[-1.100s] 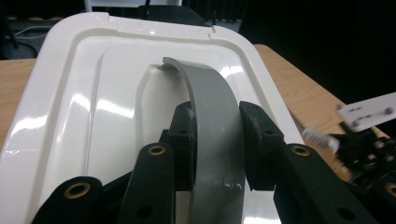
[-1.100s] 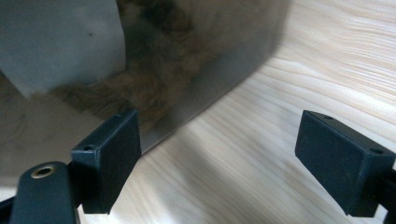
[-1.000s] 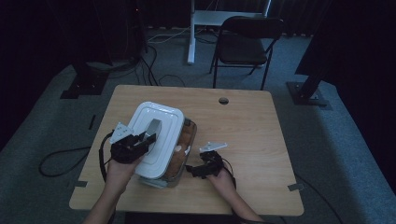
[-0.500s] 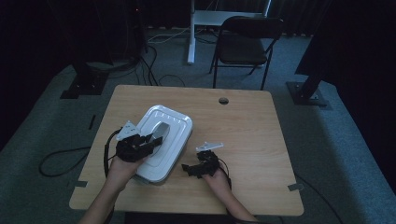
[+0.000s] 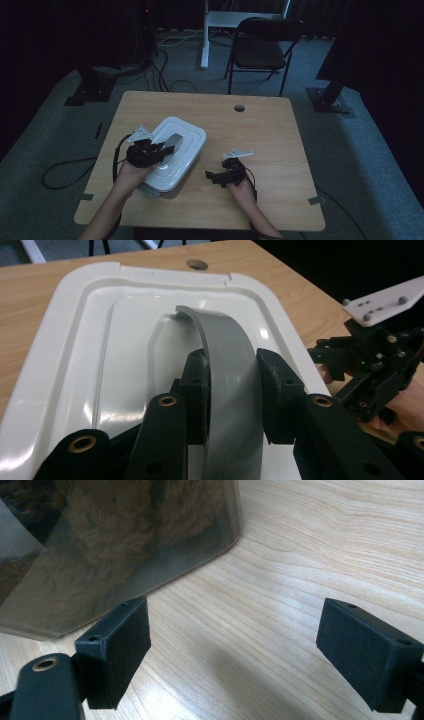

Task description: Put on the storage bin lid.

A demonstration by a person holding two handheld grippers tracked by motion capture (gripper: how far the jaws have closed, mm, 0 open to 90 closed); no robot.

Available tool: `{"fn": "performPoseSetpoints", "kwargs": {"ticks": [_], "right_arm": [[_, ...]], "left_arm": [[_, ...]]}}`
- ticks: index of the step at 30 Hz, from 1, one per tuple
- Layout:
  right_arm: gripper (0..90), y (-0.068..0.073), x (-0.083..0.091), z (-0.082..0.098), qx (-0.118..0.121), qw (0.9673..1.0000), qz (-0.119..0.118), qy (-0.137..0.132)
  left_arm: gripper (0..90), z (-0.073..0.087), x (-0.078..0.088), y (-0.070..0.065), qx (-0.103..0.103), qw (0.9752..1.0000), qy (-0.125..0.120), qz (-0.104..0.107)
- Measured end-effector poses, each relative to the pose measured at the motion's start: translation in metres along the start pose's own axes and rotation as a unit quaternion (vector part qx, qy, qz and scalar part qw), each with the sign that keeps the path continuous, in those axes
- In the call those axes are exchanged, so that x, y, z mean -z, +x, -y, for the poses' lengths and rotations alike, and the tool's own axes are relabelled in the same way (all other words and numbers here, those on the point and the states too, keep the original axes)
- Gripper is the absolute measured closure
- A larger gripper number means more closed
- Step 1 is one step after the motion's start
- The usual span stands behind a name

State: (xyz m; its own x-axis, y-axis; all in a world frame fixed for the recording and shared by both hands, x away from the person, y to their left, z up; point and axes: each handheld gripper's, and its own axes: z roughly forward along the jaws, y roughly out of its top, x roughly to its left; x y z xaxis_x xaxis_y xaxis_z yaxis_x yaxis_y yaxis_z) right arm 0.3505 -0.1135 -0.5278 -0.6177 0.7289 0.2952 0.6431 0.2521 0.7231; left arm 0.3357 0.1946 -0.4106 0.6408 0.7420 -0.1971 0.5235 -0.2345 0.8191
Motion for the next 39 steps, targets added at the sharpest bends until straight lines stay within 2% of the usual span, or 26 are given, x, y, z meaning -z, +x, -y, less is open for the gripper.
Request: {"fn": "performPoseSetpoints", "kwargs": {"ticks": [5,11,14,17,20,24,26,28,31,32,34,35,36,37,39], "right_arm": [[13.3,-0.001,0.000,0.001,0.001,1.0000,0.000,0.002],[13.3,-0.001,-0.001,0.001,0.002,1.0000,0.001,0.004],[13.3,-0.002,-0.002,0.002,-0.001,1.0000,0.000,0.006],[13.3,-0.002,-0.002,0.002,0.000,1.0000,-0.001,0.007],[13.3,-0.002,-0.002,0.003,0.000,1.0000,-0.001,0.007],[13.3,-0.002,-0.002,0.003,-0.003,1.0000,-0.002,0.008],[13.3,-0.003,-0.001,0.002,-0.001,1.0000,-0.003,0.007],[13.3,-0.003,0.000,0.002,-0.001,1.0000,-0.002,0.006],[13.3,-0.004,0.001,0.001,0.000,1.0000,-0.001,0.004],[13.3,-0.004,0.001,0.001,0.000,1.0000,0.000,0.003],[13.3,-0.004,0.002,0.000,-0.002,1.0000,0.000,0.001],[13.3,-0.004,0.002,0.000,-0.002,1.0000,0.000,0.001],[13.3,-0.004,0.003,0.000,0.000,1.0000,0.001,0.001],[13.3,-0.003,0.004,-0.001,-0.003,1.0000,0.000,-0.001],[13.3,-0.003,0.004,-0.001,0.000,1.0000,0.002,-0.002]], "left_arm": [[68.7,0.003,-0.001,0.003,0.007,0.9999,0.001,0.007],[68.8,0.004,0.000,0.001,0.003,1.0000,0.002,0.007],[68.8,0.006,-0.003,-0.004,-0.005,0.9999,0.004,-0.010],[68.9,0.006,-0.003,-0.005,-0.003,0.9999,0.004,-0.014],[68.6,0.006,-0.004,-0.007,-0.015,0.9995,0.008,-0.025],[68.0,0.005,-0.002,-0.002,0.008,1.0000,0.002,-0.004],[60.8,0.004,0.002,-0.001,0.011,0.9999,-0.003,0.009],[52.8,0.001,0.007,-0.003,0.014,0.9998,-0.009,0.012],[48.1,-0.003,0.013,-0.005,-0.007,0.9999,-0.013,0.005],[42.4,-0.004,0.014,-0.004,-0.005,0.9998,-0.016,0.004],[37.8,-0.005,0.018,0.000,-0.002,0.9997,-0.024,-0.004],[31.9,-0.005,0.018,0.000,-0.002,0.9997,-0.024,-0.004],[31.9,-0.003,0.021,0.004,-0.017,0.9992,-0.032,-0.018],[24.7,-0.003,0.023,0.006,-0.022,0.9987,-0.036,-0.028],[17.7,-0.001,0.025,0.016,-0.004,0.9986,-0.049,-0.021]]}}
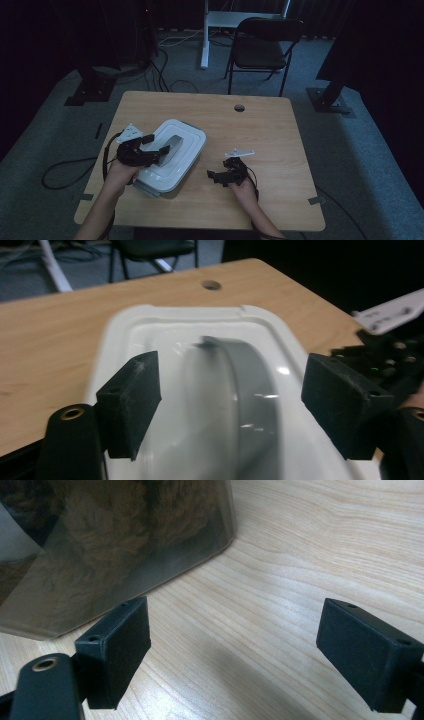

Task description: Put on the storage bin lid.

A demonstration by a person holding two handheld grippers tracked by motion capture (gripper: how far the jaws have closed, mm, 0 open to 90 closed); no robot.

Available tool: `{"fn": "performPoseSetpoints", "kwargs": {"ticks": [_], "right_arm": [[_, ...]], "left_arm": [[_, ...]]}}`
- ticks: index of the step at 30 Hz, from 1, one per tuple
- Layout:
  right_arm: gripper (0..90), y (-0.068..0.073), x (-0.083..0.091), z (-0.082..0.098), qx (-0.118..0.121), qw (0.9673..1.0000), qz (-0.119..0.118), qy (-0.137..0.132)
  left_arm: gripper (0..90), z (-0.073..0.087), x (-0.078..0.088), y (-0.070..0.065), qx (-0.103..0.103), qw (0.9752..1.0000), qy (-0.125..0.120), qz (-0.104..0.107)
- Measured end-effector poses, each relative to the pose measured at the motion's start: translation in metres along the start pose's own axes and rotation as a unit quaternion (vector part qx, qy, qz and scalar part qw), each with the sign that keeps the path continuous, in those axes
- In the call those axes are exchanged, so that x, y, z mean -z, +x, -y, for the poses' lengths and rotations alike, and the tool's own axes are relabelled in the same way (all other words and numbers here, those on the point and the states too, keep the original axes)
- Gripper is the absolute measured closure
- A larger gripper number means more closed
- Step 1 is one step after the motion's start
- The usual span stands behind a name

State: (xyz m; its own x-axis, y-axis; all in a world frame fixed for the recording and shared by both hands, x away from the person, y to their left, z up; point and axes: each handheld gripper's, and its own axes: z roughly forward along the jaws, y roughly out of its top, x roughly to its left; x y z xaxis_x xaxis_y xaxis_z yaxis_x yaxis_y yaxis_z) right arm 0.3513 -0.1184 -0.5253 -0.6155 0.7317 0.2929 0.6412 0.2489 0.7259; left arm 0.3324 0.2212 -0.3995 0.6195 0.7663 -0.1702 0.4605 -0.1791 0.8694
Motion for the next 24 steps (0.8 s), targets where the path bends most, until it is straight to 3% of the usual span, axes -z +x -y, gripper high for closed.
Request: {"fn": "performPoseSetpoints", "kwargs": {"ticks": [2,4,7,11,13,15,16,18,22,24], "right_arm": [[13.3,-0.001,0.001,-0.001,0.000,1.0000,0.000,0.000],[13.3,-0.001,0.001,-0.001,0.001,1.0000,0.000,-0.002],[13.3,-0.001,0.002,-0.001,0.001,1.0000,0.001,-0.001],[13.3,0.000,0.001,0.000,0.003,1.0000,0.003,0.002],[13.3,0.000,0.001,0.000,0.003,1.0000,0.003,0.002],[13.3,0.000,0.001,0.000,0.003,1.0000,0.002,0.002],[13.3,0.000,0.000,0.001,0.004,1.0000,0.002,0.003],[13.3,0.000,0.000,0.001,0.004,1.0000,0.002,0.005],[13.3,0.001,-0.001,0.001,0.003,1.0000,0.001,0.006],[13.3,0.001,-0.002,0.001,0.004,1.0000,0.002,0.007]], "left_arm": [[17.3,0.002,0.002,0.007,0.001,0.9998,-0.006,-0.018],[11.4,0.004,0.004,0.018,0.017,0.9997,-0.013,-0.009],[10.0,0.006,0.010,0.033,0.031,0.9990,-0.019,-0.026],[0.7,0.014,0.014,0.058,0.052,0.9974,-0.018,-0.047],[0.7,0.016,0.015,0.062,0.054,0.9969,-0.019,-0.053],[0.7,0.022,0.017,0.074,0.065,0.9954,-0.027,-0.065],[0.7,0.028,0.019,0.083,0.068,0.9937,-0.032,-0.084],[0.7,0.034,0.018,0.093,0.067,0.9925,-0.024,-0.099],[0.7,0.045,0.015,0.107,0.081,0.9906,-0.020,-0.108],[0.7,0.059,0.010,0.120,0.096,0.9881,-0.018,-0.118]]}}
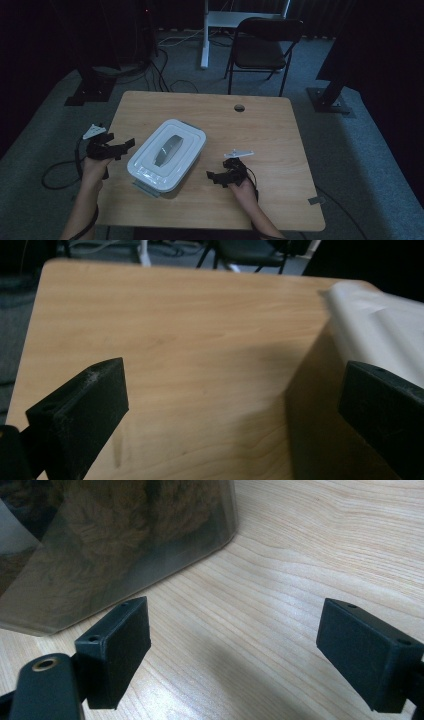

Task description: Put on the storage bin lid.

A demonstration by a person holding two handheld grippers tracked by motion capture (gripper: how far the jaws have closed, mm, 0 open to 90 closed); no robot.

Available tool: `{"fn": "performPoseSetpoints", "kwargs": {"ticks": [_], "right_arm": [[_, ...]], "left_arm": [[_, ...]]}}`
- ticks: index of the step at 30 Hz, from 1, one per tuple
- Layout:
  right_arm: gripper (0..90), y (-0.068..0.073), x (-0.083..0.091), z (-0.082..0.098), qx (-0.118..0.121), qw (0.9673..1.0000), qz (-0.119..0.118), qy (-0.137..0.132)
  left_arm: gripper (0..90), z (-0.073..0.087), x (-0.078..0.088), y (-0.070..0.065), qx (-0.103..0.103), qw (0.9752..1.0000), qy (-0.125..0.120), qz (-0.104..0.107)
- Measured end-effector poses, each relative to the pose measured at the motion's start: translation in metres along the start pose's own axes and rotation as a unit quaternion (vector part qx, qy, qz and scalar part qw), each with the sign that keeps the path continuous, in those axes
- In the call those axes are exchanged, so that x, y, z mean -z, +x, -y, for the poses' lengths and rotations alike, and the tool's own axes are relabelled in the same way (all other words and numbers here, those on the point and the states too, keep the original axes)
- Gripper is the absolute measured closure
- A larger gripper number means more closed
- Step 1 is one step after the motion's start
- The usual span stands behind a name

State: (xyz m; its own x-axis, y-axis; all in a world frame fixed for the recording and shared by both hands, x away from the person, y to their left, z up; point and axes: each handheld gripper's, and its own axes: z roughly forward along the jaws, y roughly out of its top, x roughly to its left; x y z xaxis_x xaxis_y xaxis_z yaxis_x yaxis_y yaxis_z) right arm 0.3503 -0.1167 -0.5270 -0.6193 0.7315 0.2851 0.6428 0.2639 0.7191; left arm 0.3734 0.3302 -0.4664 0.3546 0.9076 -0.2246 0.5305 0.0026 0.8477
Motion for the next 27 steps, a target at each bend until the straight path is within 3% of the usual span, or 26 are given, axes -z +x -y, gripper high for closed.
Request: {"fn": "performPoseSetpoints", "kwargs": {"ticks": [2,9,13,20,27], "right_arm": [[13.3,0.000,0.000,0.000,0.000,1.0000,0.001,-0.001],[13.3,-0.002,0.000,0.001,-0.003,1.0000,0.002,-0.004],[13.3,-0.003,0.000,0.002,-0.003,1.0000,0.005,-0.003],[13.3,-0.003,-0.001,0.001,-0.002,1.0000,0.009,-0.001],[13.3,-0.005,0.003,0.002,-0.003,0.9999,0.011,-0.004]], "left_arm": [[0.7,0.006,-0.004,0.006,0.002,1.0000,-0.004,-0.004],[0.7,0.028,-0.028,0.017,-0.005,0.9996,0.024,-0.015],[0.7,0.034,-0.038,0.014,-0.014,0.9995,0.029,-0.006],[0.7,0.040,-0.061,-0.004,-0.031,0.9971,0.060,0.035],[1.5,0.044,-0.060,-0.019,-0.033,0.9965,0.058,0.050]]}}
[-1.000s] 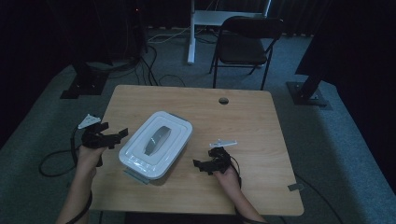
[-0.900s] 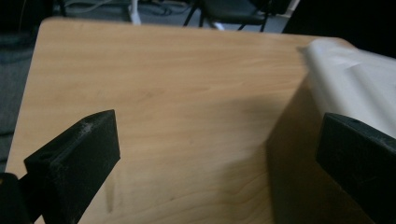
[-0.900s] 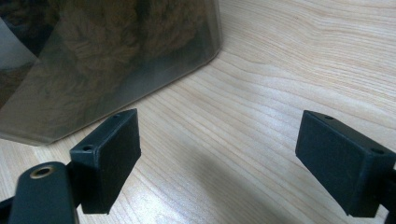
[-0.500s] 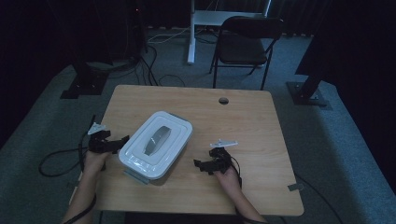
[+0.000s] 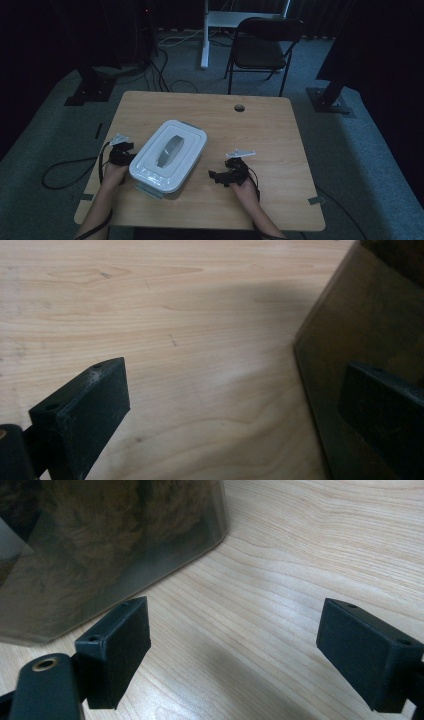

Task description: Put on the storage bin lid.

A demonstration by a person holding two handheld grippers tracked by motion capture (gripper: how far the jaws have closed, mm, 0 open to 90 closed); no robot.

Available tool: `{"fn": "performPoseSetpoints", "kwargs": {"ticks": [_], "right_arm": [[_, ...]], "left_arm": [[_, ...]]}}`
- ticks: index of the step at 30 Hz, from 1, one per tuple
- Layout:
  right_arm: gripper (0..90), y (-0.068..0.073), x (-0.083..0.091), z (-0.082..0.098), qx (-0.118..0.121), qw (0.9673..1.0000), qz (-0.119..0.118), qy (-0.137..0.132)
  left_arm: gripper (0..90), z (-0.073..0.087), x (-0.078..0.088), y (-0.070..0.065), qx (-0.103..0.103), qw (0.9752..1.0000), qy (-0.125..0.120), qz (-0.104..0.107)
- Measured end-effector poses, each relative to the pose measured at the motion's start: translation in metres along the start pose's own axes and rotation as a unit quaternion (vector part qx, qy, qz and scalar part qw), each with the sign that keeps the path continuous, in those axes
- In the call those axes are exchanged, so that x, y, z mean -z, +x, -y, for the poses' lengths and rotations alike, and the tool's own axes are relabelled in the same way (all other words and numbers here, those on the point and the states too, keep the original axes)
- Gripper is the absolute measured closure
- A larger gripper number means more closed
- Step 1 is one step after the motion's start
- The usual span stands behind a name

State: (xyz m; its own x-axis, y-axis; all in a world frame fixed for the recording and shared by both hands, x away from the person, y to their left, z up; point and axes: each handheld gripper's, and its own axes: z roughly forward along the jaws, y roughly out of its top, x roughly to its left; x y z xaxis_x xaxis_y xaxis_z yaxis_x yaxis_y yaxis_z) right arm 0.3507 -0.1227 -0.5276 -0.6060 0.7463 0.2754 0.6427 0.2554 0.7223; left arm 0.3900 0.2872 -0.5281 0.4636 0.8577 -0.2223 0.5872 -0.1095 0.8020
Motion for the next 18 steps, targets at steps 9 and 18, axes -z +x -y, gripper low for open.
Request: {"fn": "performPoseSetpoints", "kwargs": {"ticks": [9,18], "right_arm": [[13.2,-0.004,0.004,0.002,-0.007,0.9999,0.015,0.001],[13.4,-0.018,0.013,0.007,-0.023,0.9994,0.026,0.000]], "left_arm": [[1.5,0.001,-0.006,-0.044,-0.029,0.9995,0.014,0.004],[1.5,-0.001,-0.016,-0.076,-0.035,0.9989,0.021,0.024]]}}
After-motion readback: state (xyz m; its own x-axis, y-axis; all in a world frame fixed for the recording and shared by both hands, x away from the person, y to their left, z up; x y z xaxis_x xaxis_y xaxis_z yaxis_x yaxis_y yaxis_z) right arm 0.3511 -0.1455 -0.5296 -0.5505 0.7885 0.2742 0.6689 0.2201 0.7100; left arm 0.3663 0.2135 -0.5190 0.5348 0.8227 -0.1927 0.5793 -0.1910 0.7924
